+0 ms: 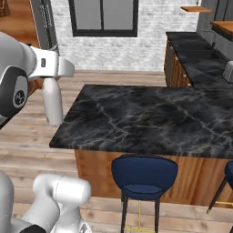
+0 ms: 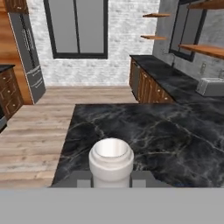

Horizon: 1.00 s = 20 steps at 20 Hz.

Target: Get the candle and the liquor from the cabinet and move them to the dining counter.

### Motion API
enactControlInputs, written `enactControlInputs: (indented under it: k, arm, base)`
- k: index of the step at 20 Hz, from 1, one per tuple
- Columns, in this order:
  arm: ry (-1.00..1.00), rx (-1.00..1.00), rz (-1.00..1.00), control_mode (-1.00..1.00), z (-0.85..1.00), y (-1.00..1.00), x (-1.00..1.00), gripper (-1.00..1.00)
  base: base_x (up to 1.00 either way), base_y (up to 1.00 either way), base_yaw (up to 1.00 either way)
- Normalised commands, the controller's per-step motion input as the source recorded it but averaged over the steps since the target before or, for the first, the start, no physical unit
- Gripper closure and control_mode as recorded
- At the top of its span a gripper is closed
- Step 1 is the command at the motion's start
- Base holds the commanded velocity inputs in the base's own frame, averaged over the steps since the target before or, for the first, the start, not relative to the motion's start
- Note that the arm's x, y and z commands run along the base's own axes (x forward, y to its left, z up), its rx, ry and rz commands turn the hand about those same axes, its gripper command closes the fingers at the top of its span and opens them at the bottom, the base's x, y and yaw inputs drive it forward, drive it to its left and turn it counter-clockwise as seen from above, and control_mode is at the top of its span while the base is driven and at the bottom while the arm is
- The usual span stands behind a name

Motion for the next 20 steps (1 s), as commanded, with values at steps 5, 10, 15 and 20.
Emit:
enactControlInputs:
  k: [5,10,15,20]
  arm:
    - [0.0,0.0,0.0,1.0,0.0,0.0,0.0,1.0]
    - [0.0,0.0,0.0,1.0,0.0,0.0,0.0,1.0]
    - [0.0,0.0,0.0,1.0,0.0,0.0,0.0,1.0]
    - [0.0,0.0,0.0,1.0,0.0,0.0,0.0,1.0]
  base:
    - [0.28,-0.82,0.28]
    - [0.2,-0.67,0.09]
    - [0.23,-0.61,-0.06]
    - [0.49,-0.31,-0.08]
